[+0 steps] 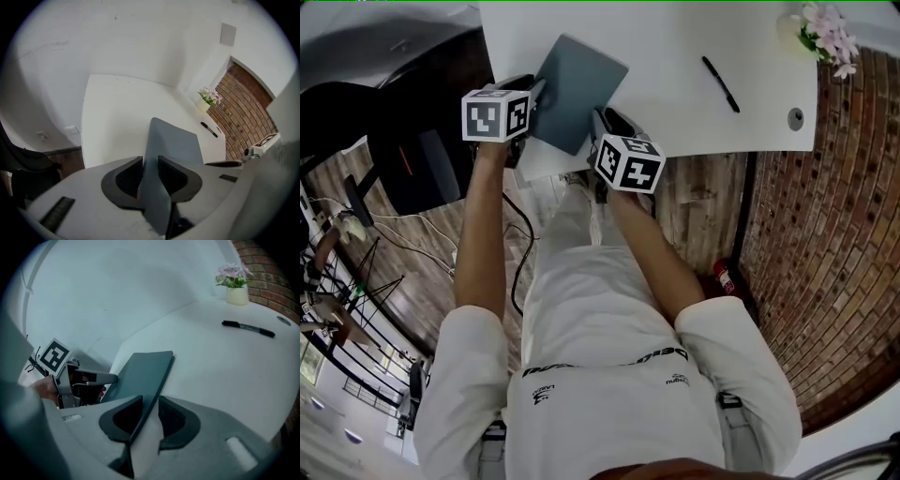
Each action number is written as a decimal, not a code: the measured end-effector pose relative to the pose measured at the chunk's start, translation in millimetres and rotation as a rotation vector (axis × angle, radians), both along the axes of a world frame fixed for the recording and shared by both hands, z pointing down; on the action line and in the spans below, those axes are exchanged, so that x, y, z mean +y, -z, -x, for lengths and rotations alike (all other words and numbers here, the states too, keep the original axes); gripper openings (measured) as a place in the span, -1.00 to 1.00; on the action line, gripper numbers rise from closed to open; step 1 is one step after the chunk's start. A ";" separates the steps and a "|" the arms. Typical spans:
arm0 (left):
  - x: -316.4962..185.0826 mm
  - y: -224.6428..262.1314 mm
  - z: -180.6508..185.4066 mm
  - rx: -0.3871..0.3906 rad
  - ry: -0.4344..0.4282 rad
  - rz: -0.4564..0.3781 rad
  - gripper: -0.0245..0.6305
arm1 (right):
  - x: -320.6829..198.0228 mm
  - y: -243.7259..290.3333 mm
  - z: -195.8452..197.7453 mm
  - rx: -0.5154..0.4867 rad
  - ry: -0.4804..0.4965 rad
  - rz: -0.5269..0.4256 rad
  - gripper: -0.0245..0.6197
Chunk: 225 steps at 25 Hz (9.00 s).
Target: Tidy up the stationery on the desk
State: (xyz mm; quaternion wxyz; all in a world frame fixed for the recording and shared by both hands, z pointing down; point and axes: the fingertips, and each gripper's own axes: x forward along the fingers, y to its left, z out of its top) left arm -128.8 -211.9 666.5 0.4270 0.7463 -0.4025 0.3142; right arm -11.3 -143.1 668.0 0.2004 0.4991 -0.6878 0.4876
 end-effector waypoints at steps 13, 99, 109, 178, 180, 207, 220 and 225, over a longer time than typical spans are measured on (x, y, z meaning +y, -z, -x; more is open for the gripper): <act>4.7 -3.7 -8.2 0.040 -0.028 0.073 -0.62 | -3.1 -0.3 -0.9 0.005 0.017 -0.009 -0.69; 7.5 124.1 -146.3 -0.002 0.167 -0.458 -0.93 | -114.1 42.2 -238.2 0.449 0.373 -0.270 -0.65; 45.4 183.1 -162.0 -0.023 0.091 -0.654 -0.93 | -93.6 21.5 -243.2 0.546 0.790 -0.198 -0.67; 108.5 270.3 -108.7 -0.056 0.144 -0.806 -0.93 | -95.8 97.5 -180.6 -0.064 0.053 -0.118 -0.77; 111.8 274.4 -106.8 -0.049 0.138 -0.813 -0.93 | -89.8 115.5 -176.1 -0.089 0.040 -0.155 -0.78; 148.2 320.6 -104.9 0.055 0.090 -0.914 -0.93 | 43.9 333.2 -105.3 0.031 0.060 -0.819 -0.93; 150.7 333.4 -114.8 0.073 0.040 -0.963 -0.93 | 80.0 346.7 -94.5 0.054 0.048 -0.913 -0.93; 150.0 331.2 -116.9 0.071 0.023 -0.965 -0.93 | 83.5 344.2 -90.6 0.058 0.041 -0.913 -0.93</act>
